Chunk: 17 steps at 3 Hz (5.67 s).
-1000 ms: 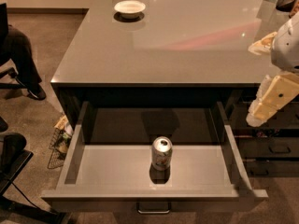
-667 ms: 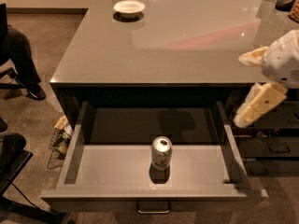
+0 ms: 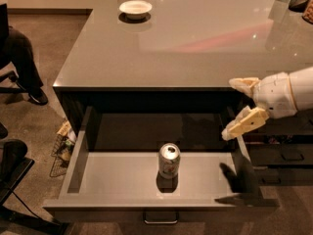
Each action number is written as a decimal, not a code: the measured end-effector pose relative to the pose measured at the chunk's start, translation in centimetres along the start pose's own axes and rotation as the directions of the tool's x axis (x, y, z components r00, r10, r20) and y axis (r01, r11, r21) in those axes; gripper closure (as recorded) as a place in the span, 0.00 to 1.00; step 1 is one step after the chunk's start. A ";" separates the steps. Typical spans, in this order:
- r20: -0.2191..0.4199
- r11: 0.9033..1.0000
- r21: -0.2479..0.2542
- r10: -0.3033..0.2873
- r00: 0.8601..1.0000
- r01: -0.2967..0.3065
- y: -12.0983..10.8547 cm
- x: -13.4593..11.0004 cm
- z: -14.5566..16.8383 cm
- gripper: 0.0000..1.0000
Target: Pick 7up can from top drawer and place on counter
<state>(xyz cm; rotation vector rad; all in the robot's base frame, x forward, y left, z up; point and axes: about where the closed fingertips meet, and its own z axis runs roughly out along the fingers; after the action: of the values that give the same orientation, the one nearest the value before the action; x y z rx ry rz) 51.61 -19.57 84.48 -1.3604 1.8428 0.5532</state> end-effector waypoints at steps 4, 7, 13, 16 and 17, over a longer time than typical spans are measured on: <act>0.239 0.996 -0.074 0.066 0.969 -0.050 1.6 3.6 5.7 0.00; 0.290 0.979 -0.204 0.034 0.957 0.027 3.5 7.1 16.9 0.00; 0.228 0.941 -0.338 0.089 0.970 -0.007 11.3 5.1 23.4 0.96; 0.228 0.941 -0.338 0.089 0.970 -0.007 11.3 5.1 23.4 1.00; 0.216 0.952 -0.306 0.098 0.971 -0.028 8.6 1.0 20.5 1.00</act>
Offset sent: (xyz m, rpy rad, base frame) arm -0.0110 0.0184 -0.0683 0.3720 -0.0213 0.0521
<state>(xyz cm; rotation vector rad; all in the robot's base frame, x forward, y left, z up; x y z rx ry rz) 50.04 -2.45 70.33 -1.3683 1.6642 1.0173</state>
